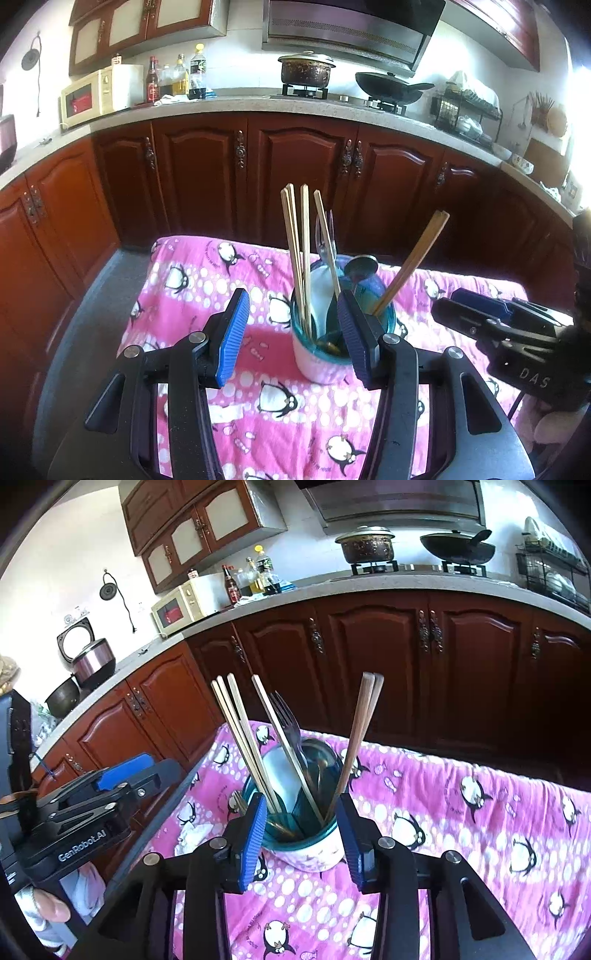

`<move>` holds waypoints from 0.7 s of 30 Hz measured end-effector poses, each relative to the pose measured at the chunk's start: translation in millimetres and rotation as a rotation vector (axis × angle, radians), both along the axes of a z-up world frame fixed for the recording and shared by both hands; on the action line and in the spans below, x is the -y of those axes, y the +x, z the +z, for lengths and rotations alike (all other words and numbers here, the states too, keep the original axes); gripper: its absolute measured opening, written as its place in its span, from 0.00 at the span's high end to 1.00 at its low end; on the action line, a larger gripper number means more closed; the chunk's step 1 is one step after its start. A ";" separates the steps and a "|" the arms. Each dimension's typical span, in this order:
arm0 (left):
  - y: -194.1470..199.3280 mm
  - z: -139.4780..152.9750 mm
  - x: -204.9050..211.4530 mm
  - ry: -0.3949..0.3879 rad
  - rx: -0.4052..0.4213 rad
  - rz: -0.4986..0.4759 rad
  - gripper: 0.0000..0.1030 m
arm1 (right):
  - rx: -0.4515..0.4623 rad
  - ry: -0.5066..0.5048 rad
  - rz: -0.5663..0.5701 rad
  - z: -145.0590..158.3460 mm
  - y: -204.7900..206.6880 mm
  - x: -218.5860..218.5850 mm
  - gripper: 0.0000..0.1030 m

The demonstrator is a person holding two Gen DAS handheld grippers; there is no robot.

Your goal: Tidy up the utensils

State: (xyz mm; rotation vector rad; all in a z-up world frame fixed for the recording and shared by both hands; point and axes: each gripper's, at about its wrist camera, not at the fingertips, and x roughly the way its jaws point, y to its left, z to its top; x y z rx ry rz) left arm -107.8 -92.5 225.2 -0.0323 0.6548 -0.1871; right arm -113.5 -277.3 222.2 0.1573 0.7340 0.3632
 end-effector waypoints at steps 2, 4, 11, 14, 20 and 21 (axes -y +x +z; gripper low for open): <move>-6.0 -1.3 0.0 0.008 0.001 0.009 0.52 | 0.000 -0.016 -0.008 -3.2 -5.1 -4.4 0.63; -10.1 -0.9 0.0 0.011 0.005 0.013 0.52 | 0.002 -0.026 -0.013 -4.6 -9.6 -7.8 0.63; -26.1 0.9 2.3 0.030 0.021 0.034 0.52 | 0.002 -0.016 -0.042 -7.8 -22.1 -8.7 0.61; -29.5 1.4 0.6 0.018 0.020 0.039 0.52 | 0.004 -0.024 -0.051 -6.6 -26.6 -10.3 0.60; -32.3 0.5 0.8 0.026 0.017 0.050 0.52 | -0.006 -0.020 -0.059 -6.7 -30.9 -9.5 0.59; -32.9 0.6 0.8 0.028 0.017 0.051 0.52 | -0.006 -0.020 -0.059 -6.8 -31.5 -9.6 0.59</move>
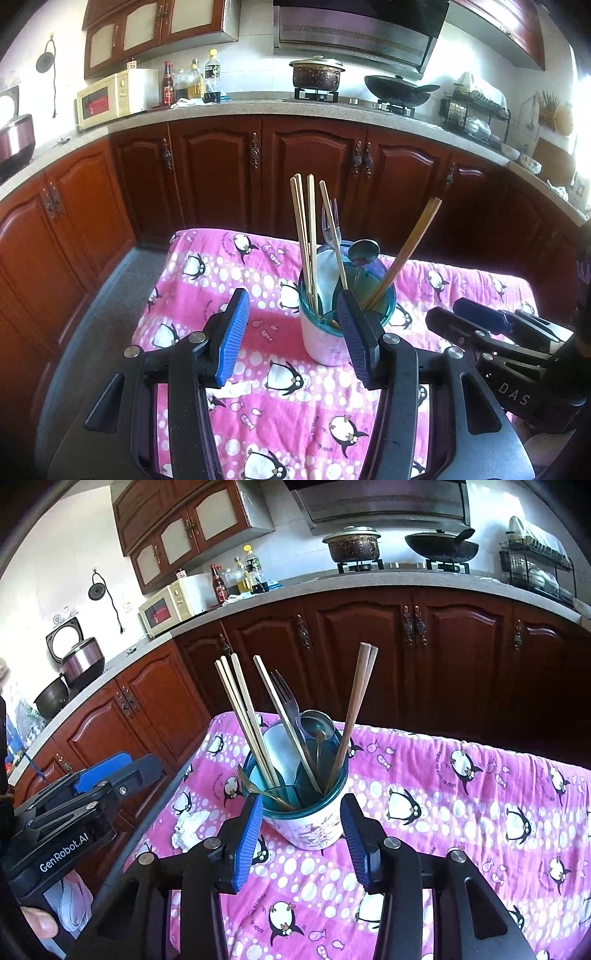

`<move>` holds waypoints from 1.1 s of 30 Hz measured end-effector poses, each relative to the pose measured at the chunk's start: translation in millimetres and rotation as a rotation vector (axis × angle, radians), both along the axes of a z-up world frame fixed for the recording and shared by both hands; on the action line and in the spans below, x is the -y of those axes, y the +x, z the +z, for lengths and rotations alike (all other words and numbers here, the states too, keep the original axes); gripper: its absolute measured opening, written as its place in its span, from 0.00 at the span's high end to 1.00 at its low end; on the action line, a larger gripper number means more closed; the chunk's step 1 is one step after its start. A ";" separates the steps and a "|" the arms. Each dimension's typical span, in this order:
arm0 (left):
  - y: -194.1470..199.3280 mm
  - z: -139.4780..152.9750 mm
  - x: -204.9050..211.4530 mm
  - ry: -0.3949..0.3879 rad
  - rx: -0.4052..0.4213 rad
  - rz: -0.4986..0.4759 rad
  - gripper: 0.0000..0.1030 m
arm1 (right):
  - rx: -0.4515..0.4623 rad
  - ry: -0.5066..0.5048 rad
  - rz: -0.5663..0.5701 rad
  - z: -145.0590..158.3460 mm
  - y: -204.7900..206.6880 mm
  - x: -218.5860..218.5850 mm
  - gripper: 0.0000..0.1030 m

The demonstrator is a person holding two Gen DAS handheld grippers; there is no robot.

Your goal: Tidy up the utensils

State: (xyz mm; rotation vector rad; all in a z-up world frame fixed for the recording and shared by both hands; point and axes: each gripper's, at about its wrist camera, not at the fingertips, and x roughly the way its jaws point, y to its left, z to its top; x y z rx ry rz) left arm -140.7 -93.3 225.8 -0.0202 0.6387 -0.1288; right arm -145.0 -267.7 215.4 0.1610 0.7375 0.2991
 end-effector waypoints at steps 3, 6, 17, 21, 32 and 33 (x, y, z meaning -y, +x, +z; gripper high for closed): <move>-1.1 -0.4 0.5 0.001 -0.001 0.001 0.52 | 0.001 -0.003 -0.001 0.1 -2.1 -1.0 0.59; -2.6 -1.1 1.1 0.007 -0.009 0.005 0.52 | 0.005 -0.014 0.001 1.1 -3.2 -2.8 0.59; -2.7 -1.1 -0.8 0.010 -0.013 0.019 0.52 | -0.006 -0.018 -0.001 -0.9 -1.6 -2.6 0.59; -2.8 -1.0 0.2 0.024 -0.008 0.020 0.52 | -0.007 -0.017 -0.001 -1.5 -1.4 -2.4 0.59; -3.8 -1.3 5.7 0.036 0.001 0.013 0.52 | -0.009 -0.015 0.000 -2.6 -0.5 -2.0 0.59; -3.8 -1.1 6.4 0.038 0.001 0.013 0.52 | -0.009 -0.015 0.000 -2.7 -0.6 -2.2 0.59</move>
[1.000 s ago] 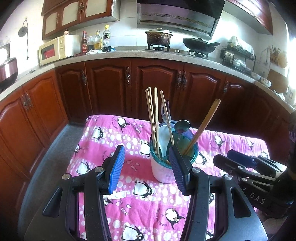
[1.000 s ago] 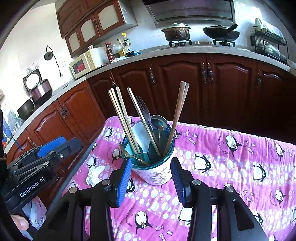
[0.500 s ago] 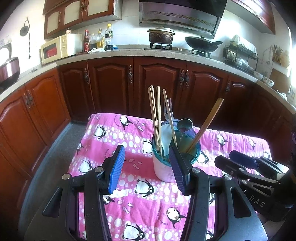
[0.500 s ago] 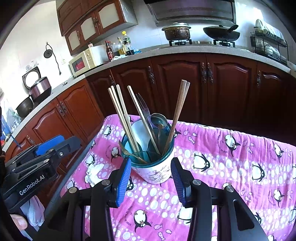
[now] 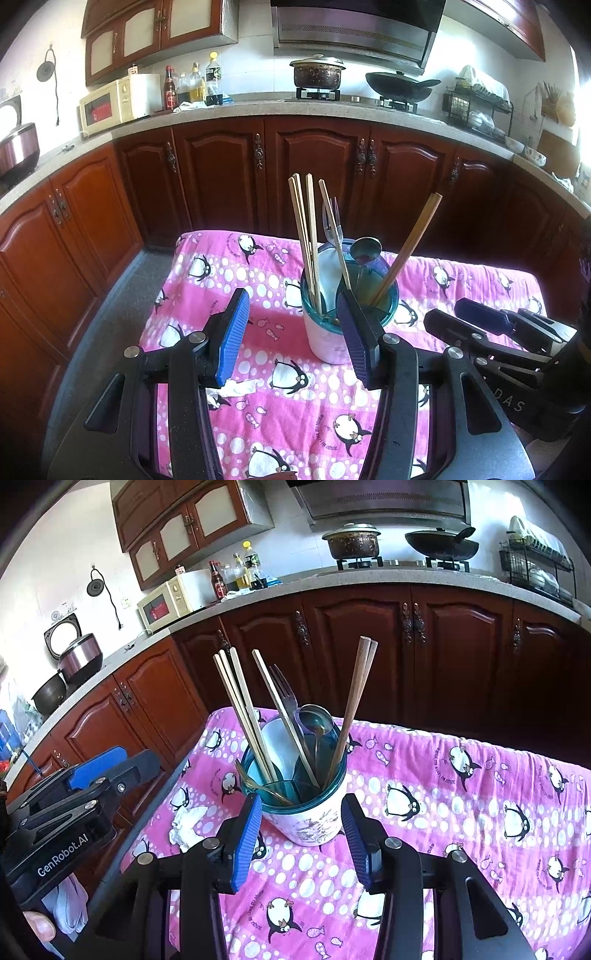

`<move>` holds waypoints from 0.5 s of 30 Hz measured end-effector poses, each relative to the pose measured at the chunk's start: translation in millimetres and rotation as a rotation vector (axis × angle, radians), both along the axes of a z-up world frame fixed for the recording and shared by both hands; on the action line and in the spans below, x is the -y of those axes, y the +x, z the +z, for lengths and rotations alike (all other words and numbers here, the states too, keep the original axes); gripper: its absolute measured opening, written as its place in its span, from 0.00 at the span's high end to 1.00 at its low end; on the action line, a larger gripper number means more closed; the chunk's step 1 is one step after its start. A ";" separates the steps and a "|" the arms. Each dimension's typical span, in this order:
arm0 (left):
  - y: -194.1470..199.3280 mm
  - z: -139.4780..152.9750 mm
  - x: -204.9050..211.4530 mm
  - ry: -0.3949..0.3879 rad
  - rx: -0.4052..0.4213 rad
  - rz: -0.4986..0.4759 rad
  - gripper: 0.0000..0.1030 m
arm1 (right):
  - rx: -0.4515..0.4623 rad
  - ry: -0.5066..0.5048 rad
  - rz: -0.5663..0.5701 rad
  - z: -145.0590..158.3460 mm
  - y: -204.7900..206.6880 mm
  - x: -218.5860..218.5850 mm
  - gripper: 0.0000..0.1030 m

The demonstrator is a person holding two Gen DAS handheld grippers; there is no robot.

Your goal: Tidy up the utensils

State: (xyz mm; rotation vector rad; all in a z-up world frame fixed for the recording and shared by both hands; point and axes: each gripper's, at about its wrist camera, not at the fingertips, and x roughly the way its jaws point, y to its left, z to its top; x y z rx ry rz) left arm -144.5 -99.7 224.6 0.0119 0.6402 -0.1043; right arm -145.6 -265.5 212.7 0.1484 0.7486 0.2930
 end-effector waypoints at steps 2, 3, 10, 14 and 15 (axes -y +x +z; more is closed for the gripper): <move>-0.5 0.4 0.5 -0.001 0.001 0.000 0.52 | 0.001 0.001 0.000 0.0 -0.3 -0.1 0.59; -0.6 0.7 0.6 0.000 0.001 0.000 0.52 | 0.001 0.001 0.000 0.1 -0.6 -0.3 0.59; -0.8 0.5 1.1 0.003 0.000 0.001 0.52 | -0.002 0.003 -0.001 -0.9 -0.7 -0.2 0.58; -0.8 -0.1 2.2 0.006 -0.002 0.000 0.52 | -0.004 0.003 0.002 -1.5 -0.4 -0.4 0.58; -0.8 -0.1 2.3 0.006 -0.003 -0.001 0.52 | -0.004 0.004 0.002 -1.7 -0.6 -0.4 0.58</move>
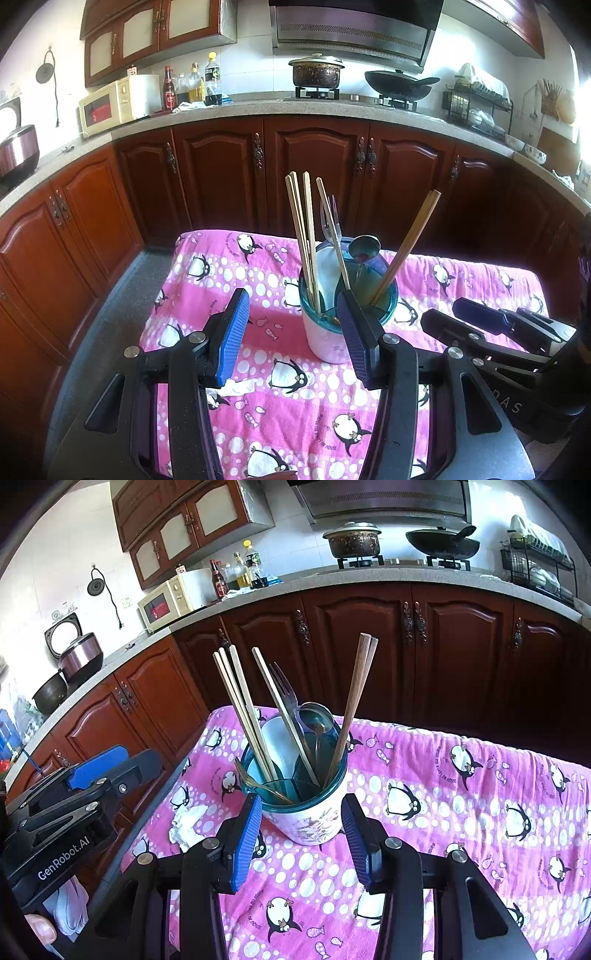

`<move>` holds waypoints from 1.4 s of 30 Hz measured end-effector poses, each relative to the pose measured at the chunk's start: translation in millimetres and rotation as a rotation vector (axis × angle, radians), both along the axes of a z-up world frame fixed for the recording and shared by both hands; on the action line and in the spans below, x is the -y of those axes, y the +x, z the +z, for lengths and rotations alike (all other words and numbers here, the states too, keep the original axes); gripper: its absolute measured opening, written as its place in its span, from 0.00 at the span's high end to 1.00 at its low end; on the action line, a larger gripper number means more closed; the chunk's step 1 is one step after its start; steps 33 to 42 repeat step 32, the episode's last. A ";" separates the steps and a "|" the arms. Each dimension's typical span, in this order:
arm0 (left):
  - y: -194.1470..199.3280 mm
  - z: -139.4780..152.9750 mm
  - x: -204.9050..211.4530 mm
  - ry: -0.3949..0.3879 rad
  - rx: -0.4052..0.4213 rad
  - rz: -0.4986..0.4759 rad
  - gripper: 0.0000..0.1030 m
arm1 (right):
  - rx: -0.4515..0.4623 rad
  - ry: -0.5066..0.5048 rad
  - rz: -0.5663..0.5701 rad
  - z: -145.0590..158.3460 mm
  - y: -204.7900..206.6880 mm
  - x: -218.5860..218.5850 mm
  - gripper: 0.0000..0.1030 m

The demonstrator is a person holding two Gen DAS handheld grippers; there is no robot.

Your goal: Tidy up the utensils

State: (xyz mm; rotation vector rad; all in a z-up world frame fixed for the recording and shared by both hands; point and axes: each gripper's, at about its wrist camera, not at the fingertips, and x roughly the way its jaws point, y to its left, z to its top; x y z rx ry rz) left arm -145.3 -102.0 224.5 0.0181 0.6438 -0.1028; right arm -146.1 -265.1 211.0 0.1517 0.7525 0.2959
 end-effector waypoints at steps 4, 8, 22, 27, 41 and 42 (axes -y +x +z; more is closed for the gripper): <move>-0.7 -1.6 2.6 0.005 -0.002 -0.004 0.52 | -0.002 0.001 0.000 -0.7 -0.3 -0.1 0.58; -0.8 -1.3 2.9 0.006 -0.001 -0.005 0.52 | -0.003 0.002 0.002 -1.7 -0.1 0.0 0.58; -1.2 -0.5 5.1 0.006 0.007 -0.007 0.52 | -0.004 0.001 0.010 -3.1 -1.9 -2.2 0.58; -3.1 0.2 5.6 0.005 0.025 -0.016 0.52 | -0.003 0.001 0.011 -3.3 -2.4 -2.5 0.58; -4.3 0.1 6.1 0.008 0.029 -0.019 0.52 | -0.003 -0.001 0.013 -3.7 -2.5 -3.4 0.58; -4.3 0.1 6.1 0.008 0.029 -0.019 0.52 | -0.003 -0.001 0.013 -3.7 -2.5 -3.4 0.58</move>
